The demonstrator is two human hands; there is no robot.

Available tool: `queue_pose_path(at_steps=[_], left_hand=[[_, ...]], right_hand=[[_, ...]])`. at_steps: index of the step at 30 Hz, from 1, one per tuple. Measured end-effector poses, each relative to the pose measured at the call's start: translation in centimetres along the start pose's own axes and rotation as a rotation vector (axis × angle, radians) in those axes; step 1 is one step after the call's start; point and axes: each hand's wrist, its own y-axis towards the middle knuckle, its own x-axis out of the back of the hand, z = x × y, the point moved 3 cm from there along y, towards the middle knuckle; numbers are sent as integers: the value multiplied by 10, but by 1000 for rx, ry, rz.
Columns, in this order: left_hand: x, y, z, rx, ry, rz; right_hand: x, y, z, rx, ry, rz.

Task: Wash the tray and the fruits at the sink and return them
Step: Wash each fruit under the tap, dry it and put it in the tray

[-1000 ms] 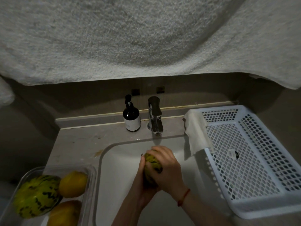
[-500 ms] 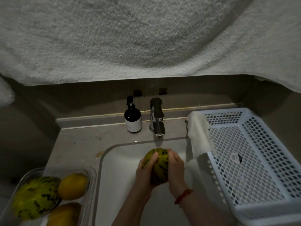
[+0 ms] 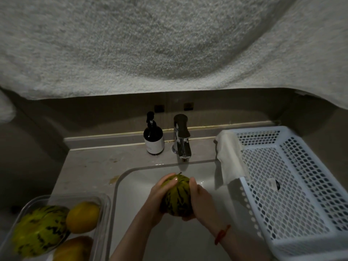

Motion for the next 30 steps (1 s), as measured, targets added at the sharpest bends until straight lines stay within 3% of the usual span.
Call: queue_pose_path(at_steps=[5,11,18,30], left_hand=[[0,-1,11,294,-351,23],[12,7,4,231,-421,-103],[20,11,5,188,-472,-155],[32,12,4,154,-533,-190]], right_hand=[[29,-6,29,238,-265,-3],[66,13,104,180,224,195],[42,29,131,-47,269,300],[32,32,143,16,494,251]])
